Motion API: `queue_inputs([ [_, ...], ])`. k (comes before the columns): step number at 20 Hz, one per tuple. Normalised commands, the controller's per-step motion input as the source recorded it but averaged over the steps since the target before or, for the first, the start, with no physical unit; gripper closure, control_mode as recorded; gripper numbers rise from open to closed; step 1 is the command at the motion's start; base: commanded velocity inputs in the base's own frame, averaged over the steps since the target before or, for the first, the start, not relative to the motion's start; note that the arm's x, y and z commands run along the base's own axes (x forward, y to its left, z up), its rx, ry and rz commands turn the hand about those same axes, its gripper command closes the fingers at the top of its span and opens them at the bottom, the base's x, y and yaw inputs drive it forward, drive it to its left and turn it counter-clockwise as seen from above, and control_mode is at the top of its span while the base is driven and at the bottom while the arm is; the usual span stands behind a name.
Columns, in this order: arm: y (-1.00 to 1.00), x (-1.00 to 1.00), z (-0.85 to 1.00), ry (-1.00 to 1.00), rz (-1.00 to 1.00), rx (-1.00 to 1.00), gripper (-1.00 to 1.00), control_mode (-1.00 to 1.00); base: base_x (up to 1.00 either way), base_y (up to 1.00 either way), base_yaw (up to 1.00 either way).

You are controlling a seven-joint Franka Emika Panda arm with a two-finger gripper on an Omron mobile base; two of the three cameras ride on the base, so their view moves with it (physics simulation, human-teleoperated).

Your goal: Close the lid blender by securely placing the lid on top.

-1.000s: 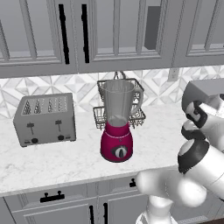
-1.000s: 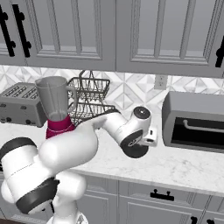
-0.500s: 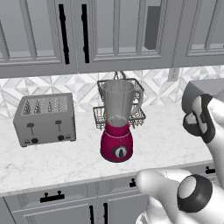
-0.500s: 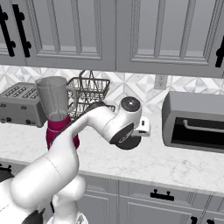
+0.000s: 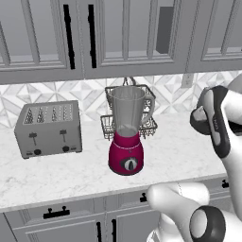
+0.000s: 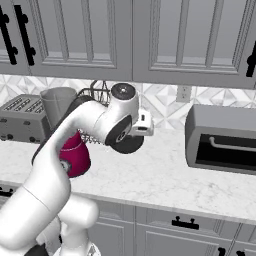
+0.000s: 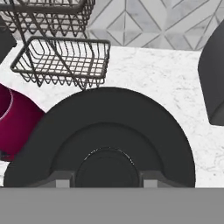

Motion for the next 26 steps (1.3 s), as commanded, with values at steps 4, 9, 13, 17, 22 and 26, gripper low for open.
queue_inputs([
  [4,0.54,0.0,0.65,0.08,0.0,0.0,1.0,-1.0,0.0,0.0,0.0],
  [9,0.55,-0.04,0.64,0.02,0.0,0.0,1.0,-1.0,0.0,0.0,0.0],
  [13,0.58,-0.09,0.52,0.0,0.0,0.0,1.0,-1.0,0.0,0.0,0.0],
  [17,0.71,-0.11,0.39,-0.04,0.0,0.0,1.0,-1.0,0.0,0.0,0.0],
  [22,0.66,-0.11,0.34,-0.09,0.0,0.0,1.0,-1.0,0.0,0.0,0.0],
  [26,0.59,0.0,0.23,-0.03,0.0,0.0,1.0,-1.0,0.0,0.0,0.0],
])
